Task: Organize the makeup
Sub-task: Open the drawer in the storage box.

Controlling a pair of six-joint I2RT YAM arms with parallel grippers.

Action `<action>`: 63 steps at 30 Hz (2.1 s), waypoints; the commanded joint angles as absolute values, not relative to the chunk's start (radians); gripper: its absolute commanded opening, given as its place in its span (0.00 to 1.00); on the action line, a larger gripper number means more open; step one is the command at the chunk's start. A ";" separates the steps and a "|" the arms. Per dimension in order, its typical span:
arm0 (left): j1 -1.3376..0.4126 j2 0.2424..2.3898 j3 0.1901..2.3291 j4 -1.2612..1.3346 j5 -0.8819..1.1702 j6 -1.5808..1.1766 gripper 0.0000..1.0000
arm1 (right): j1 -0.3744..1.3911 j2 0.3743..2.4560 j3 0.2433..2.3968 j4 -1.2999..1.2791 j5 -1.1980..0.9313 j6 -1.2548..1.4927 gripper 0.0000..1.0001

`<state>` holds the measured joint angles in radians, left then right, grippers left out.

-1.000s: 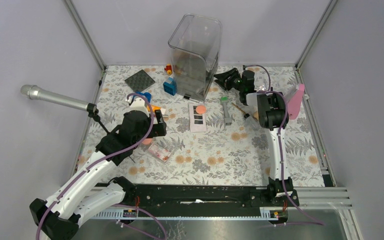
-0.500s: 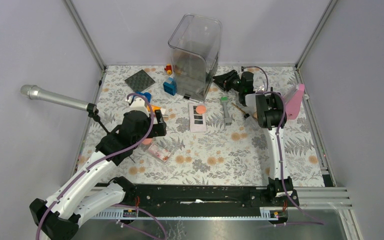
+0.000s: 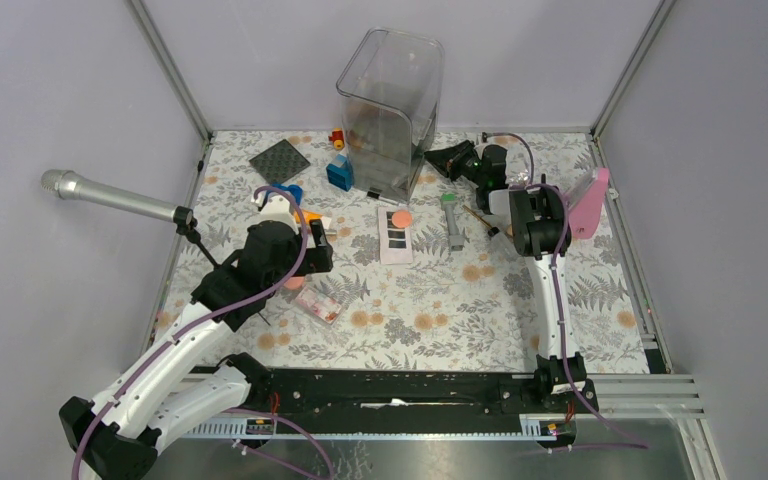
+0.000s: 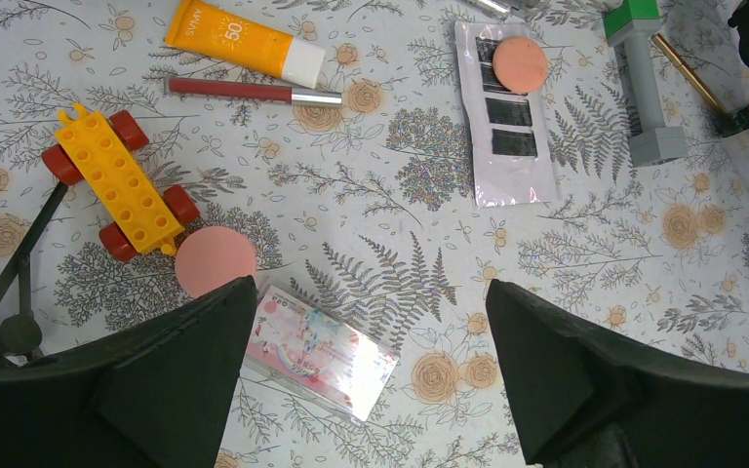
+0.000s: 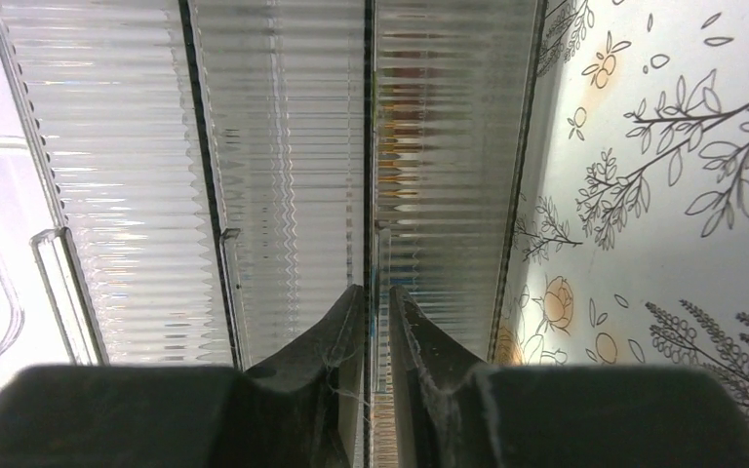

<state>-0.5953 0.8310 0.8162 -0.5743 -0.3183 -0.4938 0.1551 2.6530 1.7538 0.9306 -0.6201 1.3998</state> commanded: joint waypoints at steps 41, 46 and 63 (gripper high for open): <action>-0.595 0.822 0.825 -0.538 -0.313 -0.479 0.99 | -0.031 2.376 1.330 0.962 -0.585 1.140 0.02; -0.595 0.819 0.825 -0.538 -0.314 -0.479 0.99 | -0.046 2.363 1.310 0.960 -0.601 1.116 0.05; -0.595 0.819 0.824 -0.538 -0.314 -0.479 0.99 | -0.069 2.303 1.369 0.764 -0.590 0.985 0.06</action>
